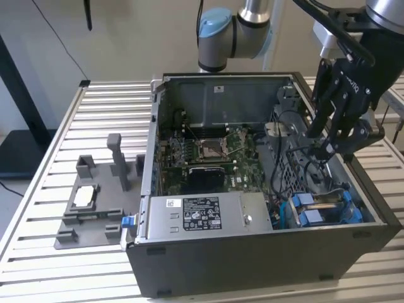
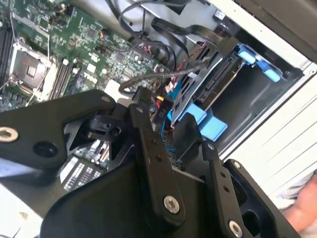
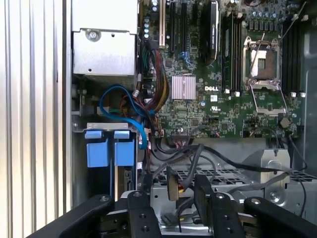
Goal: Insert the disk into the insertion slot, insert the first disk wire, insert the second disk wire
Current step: 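Insert the first disk wire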
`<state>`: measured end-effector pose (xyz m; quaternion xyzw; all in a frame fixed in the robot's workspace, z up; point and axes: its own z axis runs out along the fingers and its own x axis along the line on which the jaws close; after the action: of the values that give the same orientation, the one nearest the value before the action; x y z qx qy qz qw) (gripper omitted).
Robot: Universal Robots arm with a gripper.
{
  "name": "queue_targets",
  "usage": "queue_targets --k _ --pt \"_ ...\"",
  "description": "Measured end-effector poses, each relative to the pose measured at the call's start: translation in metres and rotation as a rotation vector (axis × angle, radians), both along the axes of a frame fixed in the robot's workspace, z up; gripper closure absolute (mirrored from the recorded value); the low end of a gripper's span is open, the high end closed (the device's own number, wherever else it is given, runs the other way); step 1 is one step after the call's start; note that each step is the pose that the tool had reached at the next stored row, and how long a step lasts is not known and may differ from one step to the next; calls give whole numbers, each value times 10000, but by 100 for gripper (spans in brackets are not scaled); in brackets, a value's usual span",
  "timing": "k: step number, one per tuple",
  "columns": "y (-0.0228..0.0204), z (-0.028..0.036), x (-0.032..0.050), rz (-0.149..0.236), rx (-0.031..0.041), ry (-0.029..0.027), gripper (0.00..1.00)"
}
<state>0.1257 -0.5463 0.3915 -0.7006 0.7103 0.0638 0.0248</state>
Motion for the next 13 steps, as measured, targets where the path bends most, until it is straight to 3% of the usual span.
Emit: queue_targets --k 2,3,4,13 --pt "0 -1 4 -1 1 328 53" --pt "0 -1 6 -1 1 468 53" --pt "0 -2 7 0 1 571 53" --pt "0 -19 72 5 2 574 53"
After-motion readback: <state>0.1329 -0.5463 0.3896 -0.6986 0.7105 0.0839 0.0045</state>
